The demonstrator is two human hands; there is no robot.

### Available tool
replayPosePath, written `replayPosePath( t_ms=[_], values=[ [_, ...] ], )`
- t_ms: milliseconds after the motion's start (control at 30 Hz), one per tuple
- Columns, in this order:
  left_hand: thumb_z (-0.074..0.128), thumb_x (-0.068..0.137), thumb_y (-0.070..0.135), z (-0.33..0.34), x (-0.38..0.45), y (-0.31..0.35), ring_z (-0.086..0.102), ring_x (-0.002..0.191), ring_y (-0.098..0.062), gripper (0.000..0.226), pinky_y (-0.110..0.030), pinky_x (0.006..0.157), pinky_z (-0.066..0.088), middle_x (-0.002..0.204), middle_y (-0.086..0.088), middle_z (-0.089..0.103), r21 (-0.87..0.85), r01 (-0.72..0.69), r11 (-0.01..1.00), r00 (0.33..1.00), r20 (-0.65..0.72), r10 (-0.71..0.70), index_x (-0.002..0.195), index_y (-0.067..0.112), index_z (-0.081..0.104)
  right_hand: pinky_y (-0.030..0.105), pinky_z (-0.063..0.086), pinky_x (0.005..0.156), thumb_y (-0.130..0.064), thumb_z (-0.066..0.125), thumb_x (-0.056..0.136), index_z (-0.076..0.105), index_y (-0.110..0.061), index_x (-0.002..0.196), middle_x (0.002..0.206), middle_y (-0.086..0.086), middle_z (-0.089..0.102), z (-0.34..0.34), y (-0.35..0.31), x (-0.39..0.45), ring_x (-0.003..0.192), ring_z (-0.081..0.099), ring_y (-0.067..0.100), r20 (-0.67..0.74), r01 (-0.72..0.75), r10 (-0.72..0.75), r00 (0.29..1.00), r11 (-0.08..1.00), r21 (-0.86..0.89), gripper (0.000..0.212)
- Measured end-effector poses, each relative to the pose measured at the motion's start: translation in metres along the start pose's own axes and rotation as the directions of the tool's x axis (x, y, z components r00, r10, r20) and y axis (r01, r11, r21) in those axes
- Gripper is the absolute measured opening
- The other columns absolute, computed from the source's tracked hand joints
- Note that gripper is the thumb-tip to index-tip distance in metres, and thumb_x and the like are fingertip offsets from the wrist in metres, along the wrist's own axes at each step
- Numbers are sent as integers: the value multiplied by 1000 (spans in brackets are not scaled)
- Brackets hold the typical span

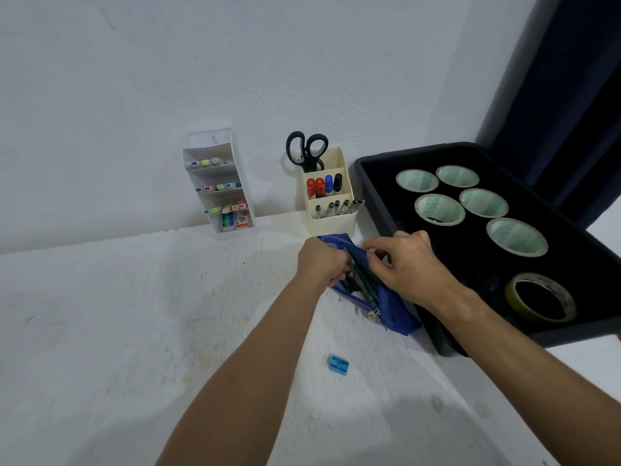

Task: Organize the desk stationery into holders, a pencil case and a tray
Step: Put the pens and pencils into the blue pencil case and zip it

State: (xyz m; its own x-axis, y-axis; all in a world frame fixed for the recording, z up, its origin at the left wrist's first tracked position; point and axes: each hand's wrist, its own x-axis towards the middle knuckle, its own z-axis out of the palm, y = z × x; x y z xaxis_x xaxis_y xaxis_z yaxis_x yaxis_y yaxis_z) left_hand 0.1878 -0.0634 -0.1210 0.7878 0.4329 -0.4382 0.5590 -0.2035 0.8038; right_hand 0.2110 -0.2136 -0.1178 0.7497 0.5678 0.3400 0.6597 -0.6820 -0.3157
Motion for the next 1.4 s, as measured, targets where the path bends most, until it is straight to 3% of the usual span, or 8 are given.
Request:
replayPosePath(
  t_ms=[267, 433, 600, 833, 933, 1033, 1167, 1400],
  values=[
    [62, 84, 15, 2, 2, -3, 60, 59, -17, 15, -25, 53, 44, 81, -9, 72, 6, -30, 1000, 999, 18, 30, 89, 4, 71, 27, 22, 82, -29, 51, 93, 65, -27, 113, 79, -6, 67, 0, 1, 0, 84, 49, 12, 7, 10, -10, 1000, 1000, -13, 25],
    [61, 79, 8, -13, -7, -11, 59, 62, -19, 11, -22, 45, 38, 75, -11, 68, 112, -135, 984, 990, -10, 137, 83, 8, 71, 28, 23, 83, -31, 50, 94, 65, -27, 115, 81, -5, 66, -1, 0, 0, 86, 49, 13, 13, 8, -8, 1000, 1000, -13, 26],
    [66, 83, 21, -44, -21, -30, 58, 69, -12, 11, -22, 55, 43, 83, 0, 64, 288, -228, 930, 972, 11, 235, 94, 19, 68, 29, 20, 80, -29, 51, 93, 68, -24, 108, 80, -2, 67, -1, -5, -2, 84, 51, 17, 6, 80, -80, 997, 995, -56, 23],
    [77, 72, 48, -89, -52, -82, 58, 73, -5, 31, -20, 59, 46, 91, 6, 63, 584, -157, 797, 979, 200, 46, 92, 27, 66, 35, 29, 84, -28, 50, 94, 69, -24, 105, 76, -1, 65, -3, -7, -3, 79, 50, 16, 66, 135, -129, 989, 986, -96, 22],
    [81, 66, 48, -97, -66, -94, 57, 78, -7, 41, -20, 65, 44, 96, 6, 61, 655, -174, 735, 959, 283, -25, 98, 27, 67, 33, 28, 82, -29, 51, 94, 69, -25, 105, 74, -3, 62, -4, -8, -3, 78, 49, 15, 96, 150, -142, 985, 985, -82, 22],
    [83, 65, 46, -99, -75, -101, 55, 73, -7, 46, -19, 58, 41, 94, 6, 61, 670, -201, 715, 941, 336, -49, 103, 26, 66, 32, 28, 82, -31, 52, 93, 68, -27, 106, 75, -5, 62, -6, -10, -3, 79, 51, 14, 117, 143, -136, 984, 989, -50, 21],
    [81, 70, 41, -95, -77, -104, 58, 76, -6, 35, -17, 63, 43, 88, 10, 62, 652, -257, 713, 928, 373, -7, 100, 26, 70, 29, 26, 83, -32, 52, 94, 68, -27, 105, 80, -5, 66, -7, -9, -4, 78, 51, 13, 117, 141, -136, 984, 990, -32, 21],
    [81, 72, 34, -96, -72, -105, 60, 67, -4, 26, -16, 55, 46, 86, 8, 70, 592, -276, 757, 906, 423, -1, 95, 22, 74, 31, 30, 87, -33, 52, 94, 67, -28, 108, 81, -6, 66, -8, -9, -5, 75, 48, 10, 121, 129, -123, 985, 991, -36, 21]
  ],
)
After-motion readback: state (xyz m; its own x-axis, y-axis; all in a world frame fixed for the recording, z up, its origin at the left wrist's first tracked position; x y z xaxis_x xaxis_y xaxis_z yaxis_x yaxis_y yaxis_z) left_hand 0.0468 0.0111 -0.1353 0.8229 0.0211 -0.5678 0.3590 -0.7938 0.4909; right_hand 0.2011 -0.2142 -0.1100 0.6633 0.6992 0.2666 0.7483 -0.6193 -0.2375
